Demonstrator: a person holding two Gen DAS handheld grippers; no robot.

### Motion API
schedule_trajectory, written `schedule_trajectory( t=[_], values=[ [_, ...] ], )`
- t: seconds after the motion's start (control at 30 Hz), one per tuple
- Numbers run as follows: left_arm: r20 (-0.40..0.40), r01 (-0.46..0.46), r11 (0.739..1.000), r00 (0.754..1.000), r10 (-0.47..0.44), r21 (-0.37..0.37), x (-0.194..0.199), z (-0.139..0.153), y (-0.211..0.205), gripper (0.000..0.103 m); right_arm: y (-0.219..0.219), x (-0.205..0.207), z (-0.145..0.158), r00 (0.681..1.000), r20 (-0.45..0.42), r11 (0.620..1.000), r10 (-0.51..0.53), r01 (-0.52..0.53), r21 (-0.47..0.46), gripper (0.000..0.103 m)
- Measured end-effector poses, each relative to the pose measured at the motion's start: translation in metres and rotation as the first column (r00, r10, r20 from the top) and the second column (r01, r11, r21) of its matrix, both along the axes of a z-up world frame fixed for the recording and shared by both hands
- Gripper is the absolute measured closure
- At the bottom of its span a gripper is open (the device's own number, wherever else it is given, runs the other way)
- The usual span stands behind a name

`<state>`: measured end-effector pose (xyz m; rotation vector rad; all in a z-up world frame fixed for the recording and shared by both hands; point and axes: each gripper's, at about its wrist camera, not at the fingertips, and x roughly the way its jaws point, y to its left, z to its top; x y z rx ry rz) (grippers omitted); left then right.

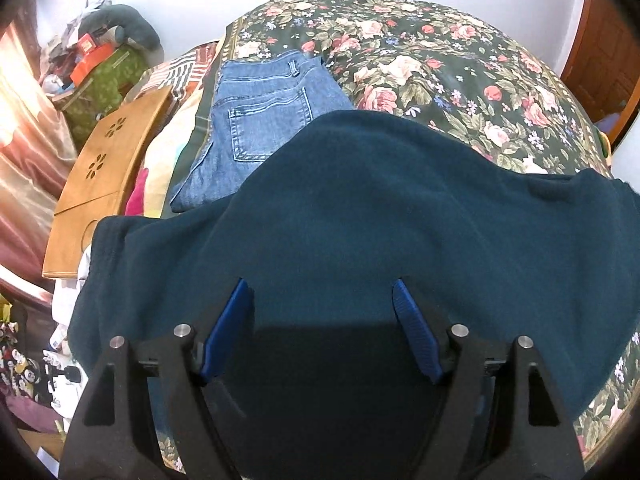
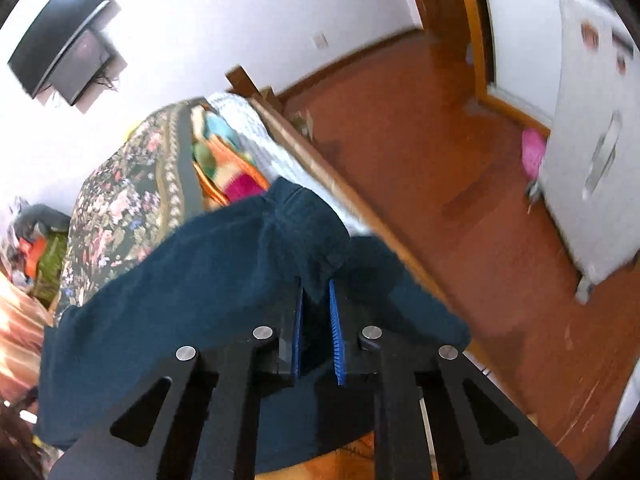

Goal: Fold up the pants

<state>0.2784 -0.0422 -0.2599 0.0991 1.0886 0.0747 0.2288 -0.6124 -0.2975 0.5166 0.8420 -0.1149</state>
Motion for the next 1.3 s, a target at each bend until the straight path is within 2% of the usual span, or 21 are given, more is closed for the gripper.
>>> schedule_trajectory(
  t=[0.17, 0.23, 0.33, 0.43, 0.57, 0.63, 0.7, 0.77, 0.87, 0.93, 1.0, 1.07, 1.17, 1.3],
  values=[
    [0.021, 0.007, 1.000, 1.000, -0.007, 0.005, -0.008, 0.010, -0.005, 0.029, -0.006, -0.012, 0.038, 0.999, 0.050, 0.994, 0.007, -0.001, -0.110, 0.093],
    [0.031, 0.011, 1.000, 0.999, -0.011, 0.007, -0.010, 0.014, -0.007, 0.029, -0.011, -0.019, 0.042, 0.998, 0.056, 0.993, -0.001, 0.008, -0.119, 0.093],
    [0.037, 0.017, 1.000, 0.999, -0.017, 0.000, -0.012, 0.016, -0.011, 0.029, -0.017, -0.024, 0.029, 1.000, 0.020, 0.995, -0.020, 0.022, -0.102, 0.093],
    [0.033, 0.021, 1.000, 0.999, -0.021, -0.003, -0.013, 0.016, -0.012, 0.029, -0.012, -0.022, -0.002, 0.997, -0.075, 0.993, -0.020, 0.011, -0.116, 0.093],
    [0.027, 0.023, 1.000, 0.999, -0.023, -0.005, -0.015, 0.015, -0.010, 0.029, -0.012, -0.019, -0.043, 0.983, -0.180, 0.997, -0.024, 0.009, -0.081, 0.091],
    [0.025, 0.025, 1.000, 0.999, -0.025, -0.006, -0.017, 0.015, -0.008, 0.029, -0.006, -0.017, -0.048, 0.977, -0.215, 0.994, -0.013, -0.012, -0.112, 0.087],
    [0.027, 0.024, 1.000, 0.999, -0.023, -0.008, -0.017, 0.015, -0.007, 0.029, -0.004, -0.014, -0.038, 0.973, -0.229, 0.986, -0.022, -0.017, -0.165, 0.083],
    [0.030, 0.023, 1.000, 0.999, -0.022, -0.018, -0.018, 0.016, -0.006, 0.029, -0.007, -0.014, -0.025, 0.971, -0.237, 0.984, -0.030, -0.014, -0.180, 0.079],
    [0.040, 0.031, 0.999, 0.999, -0.030, -0.032, -0.019, 0.019, -0.006, 0.029, -0.007, -0.022, 0.002, 0.978, -0.204, 0.987, -0.042, 0.009, -0.162, 0.076],
    [0.056, 0.047, 0.998, 0.997, -0.045, -0.037, -0.019, 0.025, -0.010, 0.029, -0.002, -0.031, 0.021, 0.988, -0.153, 0.990, -0.038, 0.017, -0.139, 0.062],
    [0.079, 0.068, 0.997, 0.995, -0.064, -0.043, -0.019, 0.032, -0.016, 0.029, 0.009, -0.042, 0.040, 0.996, -0.087, 0.995, -0.025, 0.016, -0.100, 0.052],
    [0.098, 0.090, 0.995, 0.992, -0.085, -0.052, -0.018, 0.038, -0.022, 0.029, 0.024, -0.052, 0.051, 0.999, -0.042, 0.999, -0.002, 0.000, -0.046, 0.050],
    [0.109, 0.125, 0.990, 0.987, -0.117, -0.069, -0.020, 0.041, -0.031, 0.029, 0.048, -0.062, 0.051, 0.999, -0.015, 0.999, 0.030, -0.030, 0.036, 0.049],
    [0.096, 0.161, 0.984, 0.983, -0.153, -0.077, -0.024, 0.034, -0.040, 0.029, 0.067, -0.071, 0.027, 0.999, -0.041, 0.993, 0.032, -0.027, 0.118, 0.046]
  ],
)
